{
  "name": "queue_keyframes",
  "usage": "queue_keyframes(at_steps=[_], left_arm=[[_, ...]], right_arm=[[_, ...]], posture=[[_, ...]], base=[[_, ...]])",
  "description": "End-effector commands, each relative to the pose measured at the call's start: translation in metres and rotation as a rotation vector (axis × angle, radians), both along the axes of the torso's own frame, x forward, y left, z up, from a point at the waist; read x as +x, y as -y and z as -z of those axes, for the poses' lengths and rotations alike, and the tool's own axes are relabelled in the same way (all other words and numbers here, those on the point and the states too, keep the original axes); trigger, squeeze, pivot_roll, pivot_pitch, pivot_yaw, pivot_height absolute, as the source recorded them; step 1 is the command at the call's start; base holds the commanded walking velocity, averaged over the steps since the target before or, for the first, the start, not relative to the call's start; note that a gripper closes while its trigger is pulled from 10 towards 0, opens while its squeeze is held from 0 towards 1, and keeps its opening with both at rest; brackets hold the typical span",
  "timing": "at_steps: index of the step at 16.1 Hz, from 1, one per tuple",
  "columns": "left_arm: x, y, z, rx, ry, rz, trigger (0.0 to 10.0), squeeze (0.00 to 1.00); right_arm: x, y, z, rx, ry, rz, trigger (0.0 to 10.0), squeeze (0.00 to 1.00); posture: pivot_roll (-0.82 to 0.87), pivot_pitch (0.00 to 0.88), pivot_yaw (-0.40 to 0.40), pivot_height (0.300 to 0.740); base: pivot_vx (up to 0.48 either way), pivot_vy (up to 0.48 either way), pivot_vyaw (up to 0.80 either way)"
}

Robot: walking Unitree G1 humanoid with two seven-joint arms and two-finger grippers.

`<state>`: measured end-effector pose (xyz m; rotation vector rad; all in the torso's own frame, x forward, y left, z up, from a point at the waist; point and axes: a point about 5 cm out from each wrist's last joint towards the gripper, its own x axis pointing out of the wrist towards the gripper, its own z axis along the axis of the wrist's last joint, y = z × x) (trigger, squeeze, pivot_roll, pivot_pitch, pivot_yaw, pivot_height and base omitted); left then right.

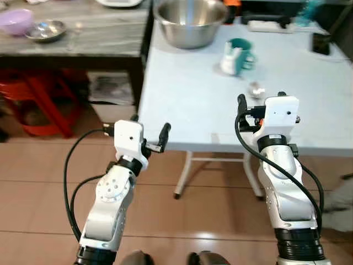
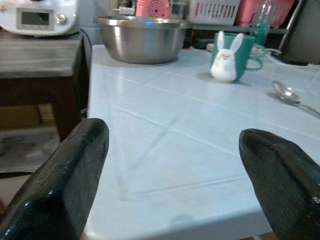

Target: Setting the table

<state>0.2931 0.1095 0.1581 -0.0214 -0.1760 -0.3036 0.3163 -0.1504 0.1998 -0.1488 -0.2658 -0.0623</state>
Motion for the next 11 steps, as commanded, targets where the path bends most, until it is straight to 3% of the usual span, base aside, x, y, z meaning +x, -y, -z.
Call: queue_keyframes(at_steps=[1, 4, 11], left_arm=[[-0.0016, -0.0056, 0.0026, 0.011, -0.009, -0.016, 10.0, 0.0], [-0.0019, -0.0049, 0.0018, 0.006, 0.0, -0.013, 10.0, 0.0], [-0.0024, -0.0046, -0.0028, -0.038, 0.011, 0.043, 10.0, 0.0]], right_arm=[[-0.001, -0.0071, -0.004, 0.004, 0.015, -0.026, 10.0, 0.0], [-0.0014, -0.0067, -0.003, 0.004, 0.013, -0.024, 10.0, 0.0], [-0.0008, -0.0069, -0.0033, 0.005, 0.017, -0.021, 10.0, 0.0]], posture=[[-0.14, 0.213, -0.002, 0.74], [-0.14, 0.215, -0.002, 0.74], [-0.14, 0.22, 0.003, 0.74]], base=[[0.0, -0.345, 0.0], [0.0, -0.339, 0.0], [0.0, 0.0, 0.0]])
